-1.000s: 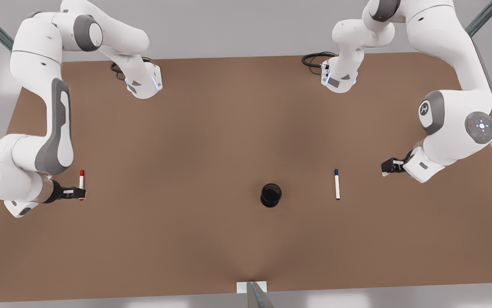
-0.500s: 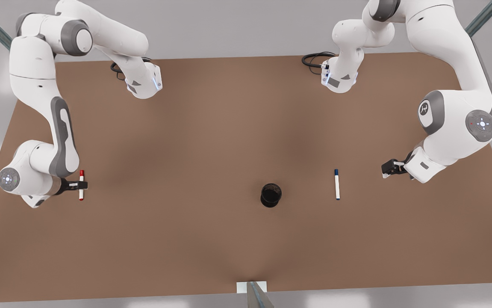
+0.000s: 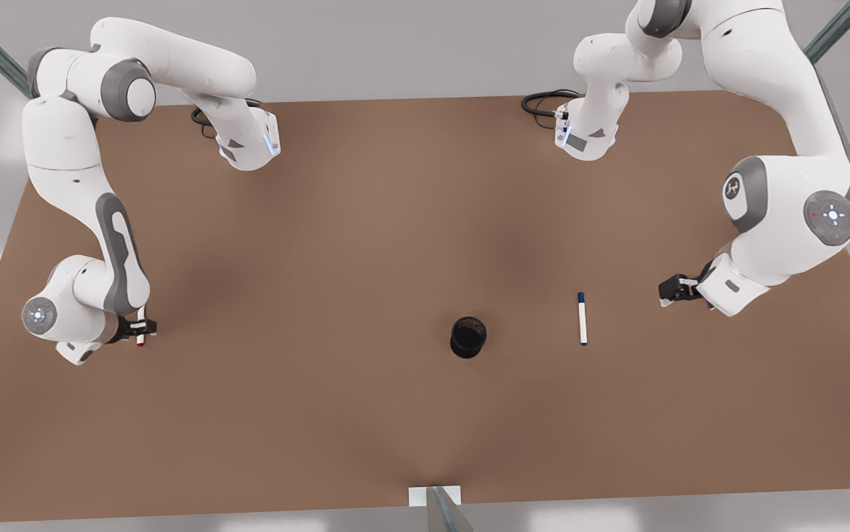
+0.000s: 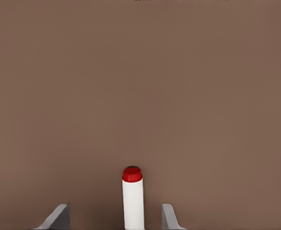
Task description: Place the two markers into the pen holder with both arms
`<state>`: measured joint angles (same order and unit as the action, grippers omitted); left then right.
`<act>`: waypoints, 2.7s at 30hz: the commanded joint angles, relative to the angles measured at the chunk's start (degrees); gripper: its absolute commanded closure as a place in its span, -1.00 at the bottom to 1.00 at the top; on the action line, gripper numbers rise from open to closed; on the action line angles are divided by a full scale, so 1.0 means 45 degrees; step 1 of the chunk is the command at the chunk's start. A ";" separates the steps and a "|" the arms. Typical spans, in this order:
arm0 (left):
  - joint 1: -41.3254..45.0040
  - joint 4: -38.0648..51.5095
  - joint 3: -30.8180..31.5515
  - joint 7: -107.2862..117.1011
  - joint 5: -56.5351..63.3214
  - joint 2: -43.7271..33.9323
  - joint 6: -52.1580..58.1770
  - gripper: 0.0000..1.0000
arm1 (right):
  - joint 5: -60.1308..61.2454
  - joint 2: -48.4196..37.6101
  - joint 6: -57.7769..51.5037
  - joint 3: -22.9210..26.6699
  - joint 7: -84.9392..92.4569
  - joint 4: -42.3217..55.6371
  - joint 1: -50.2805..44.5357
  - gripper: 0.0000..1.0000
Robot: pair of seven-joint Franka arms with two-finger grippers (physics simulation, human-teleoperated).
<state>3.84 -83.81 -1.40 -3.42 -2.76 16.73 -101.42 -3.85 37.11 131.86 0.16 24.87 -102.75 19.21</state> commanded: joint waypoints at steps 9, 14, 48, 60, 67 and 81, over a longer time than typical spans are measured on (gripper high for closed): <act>0.0573 -0.1239 0.0018 0.0898 -0.0754 0.0832 -0.2755 -1.00 | 0.0015 0.0094 0.0404 0.0004 0.1622 -0.0056 0.0261 -0.12; 0.0827 -0.2937 0.0018 0.1033 -0.0773 0.0852 -0.4706 -1.00 | 0.0015 0.0055 0.0794 0.0004 0.1641 -0.0486 0.0262 -0.09; 0.1472 -0.5067 0.0018 0.1405 -0.0734 0.4114 -1.0059 -0.37 | -0.0083 -0.2230 -0.1530 -0.2591 0.0548 0.0197 0.0320 0.51; 0.1472 -0.5009 0.0018 0.1405 -0.0676 0.4329 -1.0216 -0.05 | 0.0679 -0.1723 0.1262 -0.8453 -0.1249 0.1877 -0.2511 0.50; 0.1472 -0.5009 0.0018 0.1367 -0.0676 0.4563 -1.0450 0.01 | 0.0581 0.0737 0.3489 -0.8980 -0.1445 0.4533 -0.5011 0.50; 0.1472 -0.5009 0.0018 0.1327 -0.0656 0.4661 -1.0450 0.24 | -0.1020 0.4605 0.9427 -0.7515 -0.1073 0.7815 -0.8977 0.50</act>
<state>10.46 -106.37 -1.32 2.37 -5.76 37.75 -148.40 -6.13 57.49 165.59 -33.68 22.45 -67.83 -21.15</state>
